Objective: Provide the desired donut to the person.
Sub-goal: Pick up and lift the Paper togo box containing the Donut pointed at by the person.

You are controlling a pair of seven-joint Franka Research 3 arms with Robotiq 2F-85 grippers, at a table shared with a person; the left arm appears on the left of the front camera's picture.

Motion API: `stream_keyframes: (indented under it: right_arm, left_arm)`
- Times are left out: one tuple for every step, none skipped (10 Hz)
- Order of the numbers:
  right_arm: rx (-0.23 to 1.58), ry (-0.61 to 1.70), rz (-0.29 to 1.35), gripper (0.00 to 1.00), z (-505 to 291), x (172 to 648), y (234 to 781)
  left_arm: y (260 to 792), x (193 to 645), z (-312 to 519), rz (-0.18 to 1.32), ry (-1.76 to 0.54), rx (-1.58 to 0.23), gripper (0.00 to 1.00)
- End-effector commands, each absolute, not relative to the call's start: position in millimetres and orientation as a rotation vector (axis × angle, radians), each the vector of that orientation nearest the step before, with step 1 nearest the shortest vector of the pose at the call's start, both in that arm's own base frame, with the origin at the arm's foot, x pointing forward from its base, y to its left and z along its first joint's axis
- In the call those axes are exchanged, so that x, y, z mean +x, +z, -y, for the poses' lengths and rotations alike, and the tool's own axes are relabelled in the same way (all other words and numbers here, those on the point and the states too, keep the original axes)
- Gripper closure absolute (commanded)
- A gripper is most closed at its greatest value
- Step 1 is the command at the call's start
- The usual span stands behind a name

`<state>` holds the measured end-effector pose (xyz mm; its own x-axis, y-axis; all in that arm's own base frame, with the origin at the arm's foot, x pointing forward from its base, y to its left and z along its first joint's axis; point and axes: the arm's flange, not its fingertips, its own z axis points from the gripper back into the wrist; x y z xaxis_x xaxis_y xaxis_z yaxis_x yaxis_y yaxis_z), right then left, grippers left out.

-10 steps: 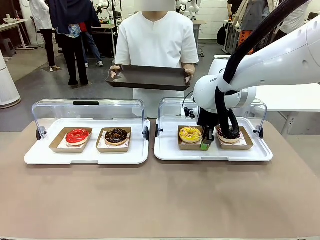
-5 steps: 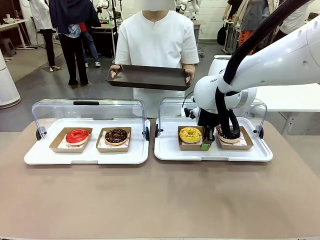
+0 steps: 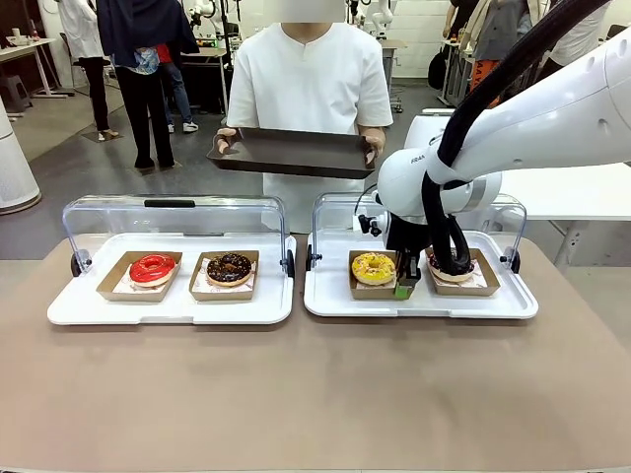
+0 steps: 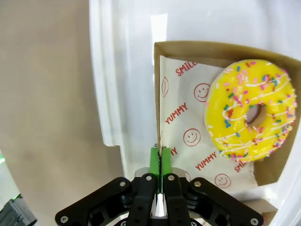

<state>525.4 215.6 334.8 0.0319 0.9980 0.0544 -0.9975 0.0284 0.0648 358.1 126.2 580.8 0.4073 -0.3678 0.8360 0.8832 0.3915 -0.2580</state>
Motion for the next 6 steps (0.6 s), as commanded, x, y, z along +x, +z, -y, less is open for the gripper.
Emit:
stream_keyframes:
  right_arm:
    - [0.048, 1.535, -0.045, 1.00, -226.9, 496.9, 349.0]
    - [0.027, 1.534, -0.046, 1.00, -231.7, 486.6, 357.1]
    - [0.015, 1.542, -0.051, 1.00, -235.8, 476.8, 364.0]
    - [-0.001, 1.539, -0.048, 1.00, -239.9, 467.7, 371.0]
    - [-0.010, 1.528, -0.052, 1.00, -244.0, 459.8, 379.3]
    - [-0.018, 1.510, -0.060, 1.00, -250.1, 453.3, 394.0]
  left_arm:
    - [582.1, 358.2, -126.4, 0.786, -0.910, -0.806, 0.00]
    - [582.1, 358.2, -126.4, 0.786, -0.910, -0.806, 0.00]
    - [582.1, 358.2, -126.4, 0.786, -0.910, -0.806, 0.00]
    - [582.1, 358.2, -126.4, 0.786, -0.910, -0.806, 0.00]
    - [582.1, 358.2, -126.4, 0.786, -0.910, -0.806, 0.00]
    - [582.1, 358.2, -126.4, 0.786, -0.910, -0.806, 0.00]
